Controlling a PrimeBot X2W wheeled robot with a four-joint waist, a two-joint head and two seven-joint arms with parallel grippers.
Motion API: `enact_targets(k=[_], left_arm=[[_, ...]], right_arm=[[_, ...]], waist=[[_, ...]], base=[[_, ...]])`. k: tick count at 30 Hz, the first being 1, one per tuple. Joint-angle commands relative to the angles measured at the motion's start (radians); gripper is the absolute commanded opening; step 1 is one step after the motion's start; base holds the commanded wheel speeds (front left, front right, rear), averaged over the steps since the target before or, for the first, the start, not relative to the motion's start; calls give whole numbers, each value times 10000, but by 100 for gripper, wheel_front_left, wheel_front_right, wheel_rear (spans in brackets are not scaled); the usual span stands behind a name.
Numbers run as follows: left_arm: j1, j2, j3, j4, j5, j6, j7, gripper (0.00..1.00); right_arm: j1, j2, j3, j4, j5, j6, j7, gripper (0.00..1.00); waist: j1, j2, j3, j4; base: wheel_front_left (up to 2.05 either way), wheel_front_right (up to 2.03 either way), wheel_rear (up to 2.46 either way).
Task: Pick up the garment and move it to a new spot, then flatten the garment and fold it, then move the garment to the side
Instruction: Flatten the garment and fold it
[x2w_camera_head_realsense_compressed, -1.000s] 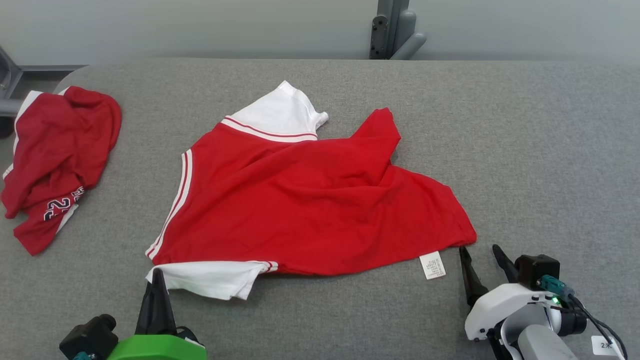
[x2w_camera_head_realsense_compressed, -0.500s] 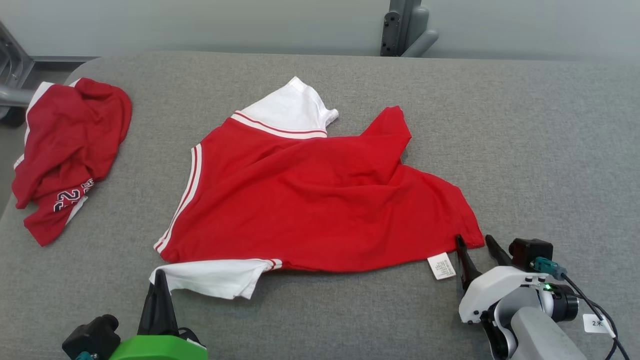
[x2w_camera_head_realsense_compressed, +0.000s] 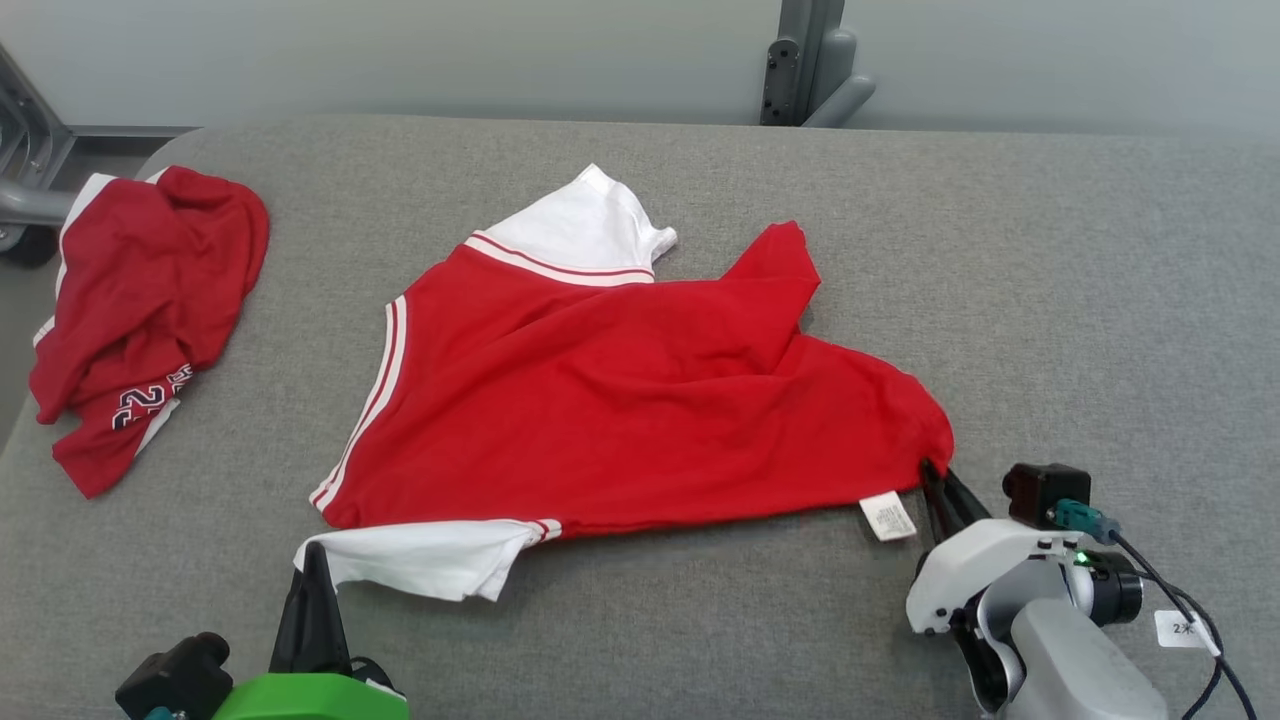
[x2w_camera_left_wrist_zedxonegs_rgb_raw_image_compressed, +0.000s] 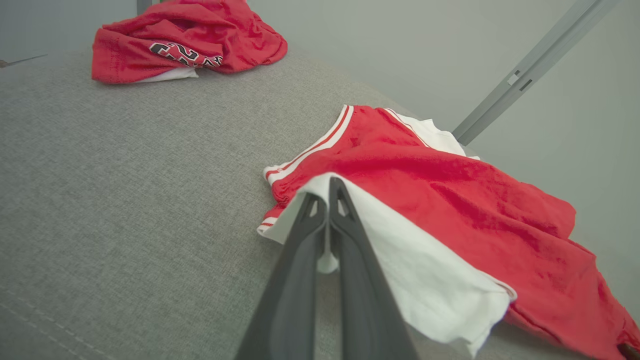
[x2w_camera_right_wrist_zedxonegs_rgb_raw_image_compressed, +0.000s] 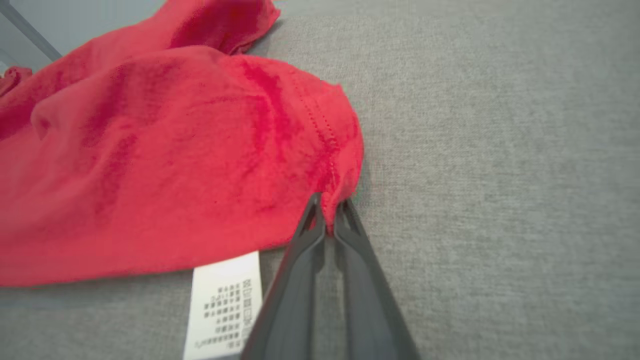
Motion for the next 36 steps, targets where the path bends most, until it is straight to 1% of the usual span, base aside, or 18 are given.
enact_targets(k=[1,8,13,19,25,33,34,36], left_arm=[[16,62,50,-56,-81,-64,-66,0],[-481,23,244,-826,-105,-370,-184,0],[-920,-15,548,-1755,-40,-538,-234,0],[-1372,125,831,-3063,149,-774,-249,0],[-1812,431,936,-4783,253,-720,-58,0],[-2463,788,901,-7331,359,-491,695,0],[-2463,788,901,-7331,359,-491,695,0],[-2700,860,811,-7798,358,-438,950,0]], right_arm=[[-7,-46,-58,-171,-26,-10,2,0],[359,-50,-294,-2360,530,-10,0,0],[634,-54,-569,-4094,1162,-10,0,0],[1059,-47,-916,-6104,1550,-10,-1,0],[1581,-53,-1043,-7999,1770,-10,-9,0],[2210,-199,-1403,-10786,1860,-9,290,0],[2210,-199,-1403,-10786,1860,-9,290,0],[2295,-203,-1547,-11400,1928,-9,508,0]], waist=[[0,71,-37,-37],[0,71,-211,-244],[0,71,-362,-490],[0,71,-508,-875],[0,71,-641,-1305],[0,71,-685,-1819],[0,71,-685,-1819],[0,71,-611,-1889]], base=[[0,0,0],[0,0,0],[0,0,0],[0,0,0],[0,0,0],[0,0,0],[0,0,0],[0,0,0]])
